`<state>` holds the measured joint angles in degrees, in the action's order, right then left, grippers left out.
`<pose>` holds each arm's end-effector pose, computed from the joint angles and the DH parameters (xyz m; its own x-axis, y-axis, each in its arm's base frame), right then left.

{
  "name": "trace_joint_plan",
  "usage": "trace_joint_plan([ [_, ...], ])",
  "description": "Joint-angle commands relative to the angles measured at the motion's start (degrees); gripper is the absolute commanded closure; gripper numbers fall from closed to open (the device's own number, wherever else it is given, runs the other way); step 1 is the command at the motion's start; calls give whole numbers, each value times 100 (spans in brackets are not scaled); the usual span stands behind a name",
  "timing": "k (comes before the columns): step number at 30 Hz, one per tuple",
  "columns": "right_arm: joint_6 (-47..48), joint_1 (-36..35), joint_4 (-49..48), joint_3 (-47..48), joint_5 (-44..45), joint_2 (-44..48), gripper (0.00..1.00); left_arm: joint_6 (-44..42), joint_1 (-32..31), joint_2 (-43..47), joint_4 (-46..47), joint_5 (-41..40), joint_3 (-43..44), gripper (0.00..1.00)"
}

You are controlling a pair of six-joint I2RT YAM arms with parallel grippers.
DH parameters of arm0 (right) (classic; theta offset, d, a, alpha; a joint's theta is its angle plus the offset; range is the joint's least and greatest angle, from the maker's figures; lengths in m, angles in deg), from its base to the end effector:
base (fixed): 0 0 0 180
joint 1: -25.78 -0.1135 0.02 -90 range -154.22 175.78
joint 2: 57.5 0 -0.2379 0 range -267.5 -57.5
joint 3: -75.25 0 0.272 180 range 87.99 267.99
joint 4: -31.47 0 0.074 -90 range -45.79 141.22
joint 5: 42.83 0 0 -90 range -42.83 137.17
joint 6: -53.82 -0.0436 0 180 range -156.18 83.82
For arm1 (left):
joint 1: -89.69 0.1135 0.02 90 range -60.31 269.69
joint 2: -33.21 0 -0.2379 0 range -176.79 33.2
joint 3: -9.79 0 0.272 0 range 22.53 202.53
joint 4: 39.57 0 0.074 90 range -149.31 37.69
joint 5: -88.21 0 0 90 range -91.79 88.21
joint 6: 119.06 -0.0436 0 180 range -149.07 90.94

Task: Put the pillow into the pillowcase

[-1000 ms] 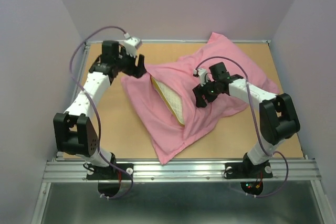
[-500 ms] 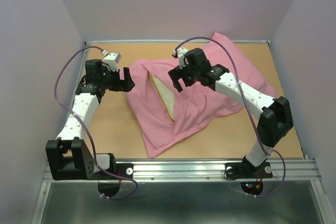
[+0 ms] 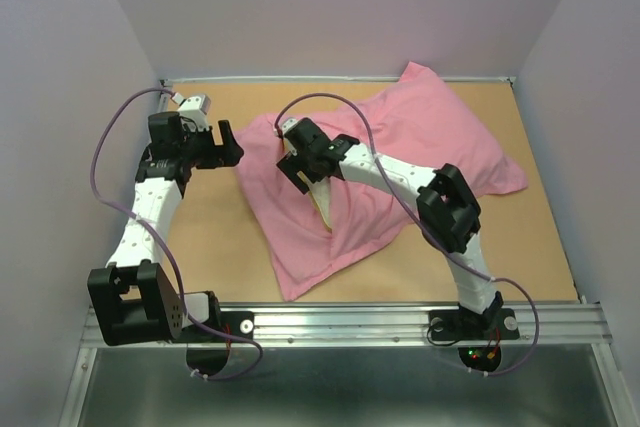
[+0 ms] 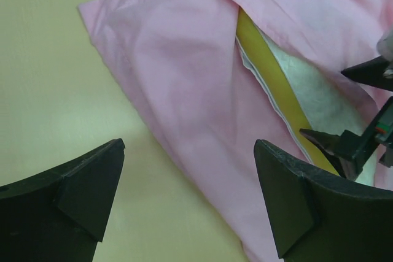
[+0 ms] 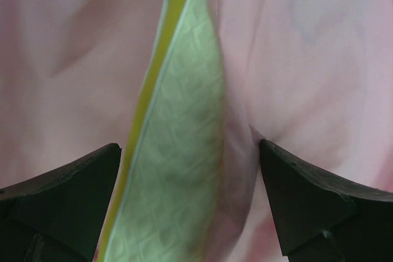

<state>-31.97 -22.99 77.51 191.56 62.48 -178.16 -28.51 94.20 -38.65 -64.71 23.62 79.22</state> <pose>0.3293 0.3583 0.2081 -0.4613 -0.6338 -0.6209 -0.6500 0.7177 -0.2497 0.3187 0.0064 0.2756 -0.4643 -0.0453 -0.8845 0.3037 0.9300 -0.2071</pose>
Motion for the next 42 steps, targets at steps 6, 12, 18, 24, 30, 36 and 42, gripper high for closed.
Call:
trace_joint_plan([
  [6, -51, 8, 160, -143, 914, -1011, 25, 208, 76, 215, 598, 182, -359, 2],
  [12, -403, 166, 37, -153, -105, -565, 100, 208, 32, 383, 933, 316, -1115, 8],
  [18, -403, 667, -174, -196, -1458, 629, 99, 208, -231, -3, 1562, 316, -1502, 8],
  [24, -631, 1045, -227, -311, -2269, 939, 99, 208, -793, -566, 2364, 316, -1485, 8],
  [30, -930, 1317, -227, -293, -2814, 913, 99, 1394, -1637, -996, 3164, 421, -1266, 43],
  [36, -1176, 1449, -227, -188, -3244, 877, 100, 1658, -2270, -1576, 3701, -271, -1169, 35],
  [42, -1466, 1608, -227, -74, -3719, 957, 99, 1957, -2534, -2366, 4430, -1300, -870, 15],
])
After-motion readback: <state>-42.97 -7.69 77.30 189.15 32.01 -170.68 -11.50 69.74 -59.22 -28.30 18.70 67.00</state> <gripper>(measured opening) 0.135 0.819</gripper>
